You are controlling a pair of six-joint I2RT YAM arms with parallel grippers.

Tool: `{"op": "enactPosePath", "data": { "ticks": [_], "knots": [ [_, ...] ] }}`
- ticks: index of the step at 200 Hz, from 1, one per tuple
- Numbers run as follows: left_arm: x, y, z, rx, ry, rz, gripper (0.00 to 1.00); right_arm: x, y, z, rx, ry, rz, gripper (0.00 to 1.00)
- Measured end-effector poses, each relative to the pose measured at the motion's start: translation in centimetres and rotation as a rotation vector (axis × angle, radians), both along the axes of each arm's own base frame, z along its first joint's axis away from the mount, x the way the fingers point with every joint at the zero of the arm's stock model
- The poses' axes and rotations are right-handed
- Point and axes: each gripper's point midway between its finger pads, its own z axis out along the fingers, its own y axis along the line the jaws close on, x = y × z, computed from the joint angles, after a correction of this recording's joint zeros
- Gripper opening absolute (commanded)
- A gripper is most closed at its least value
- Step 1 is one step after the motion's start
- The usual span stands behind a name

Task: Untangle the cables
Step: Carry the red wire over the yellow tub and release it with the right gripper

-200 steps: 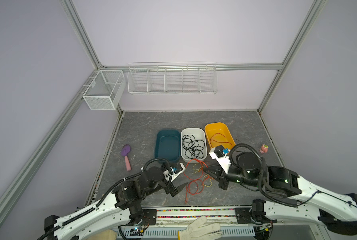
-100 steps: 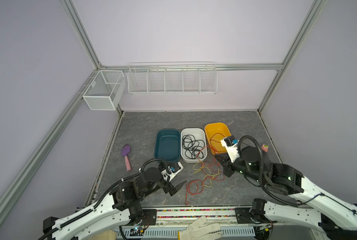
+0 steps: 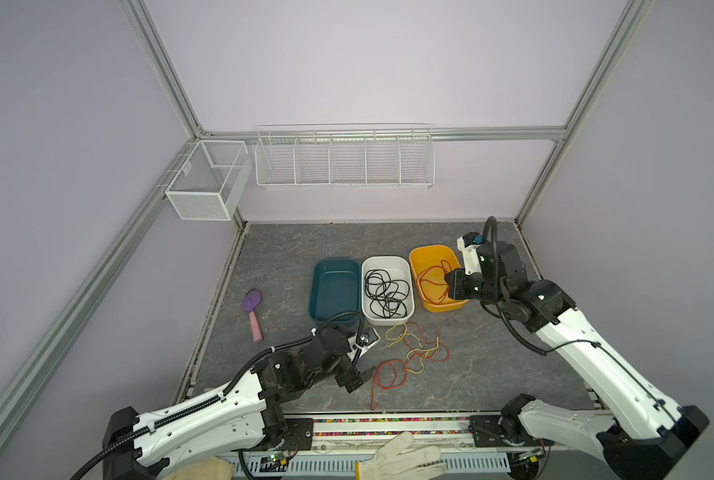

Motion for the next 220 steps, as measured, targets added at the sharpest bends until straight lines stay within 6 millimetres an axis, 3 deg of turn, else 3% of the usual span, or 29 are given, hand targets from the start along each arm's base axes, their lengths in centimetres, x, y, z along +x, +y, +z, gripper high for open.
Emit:
{"op": "enactPosePath", "data": {
  "ticks": [52,104,153,220],
  "knots": [
    [0.4,0.5,0.1,0.000,-0.032,0.022,0.99,4.8,-2.0,-3.8,0.008,0.132,-0.101,0.06],
    [0.7,0.4,-0.4,0.026,-0.038,0.028,0.99,8.6,-1.4,-8.2,-0.022,0.235,-0.119,0.06],
    [0.8,0.3,-0.8,0.041,-0.037,0.024,0.99,9.5,-1.3,-13.2,-0.075,0.344,-0.130,0.08],
    [0.9,0.2,-1.2,0.056,-0.034,0.021,0.99,10.1,-1.3,-14.7,-0.097,0.374,-0.138,0.13]
  ]
}}
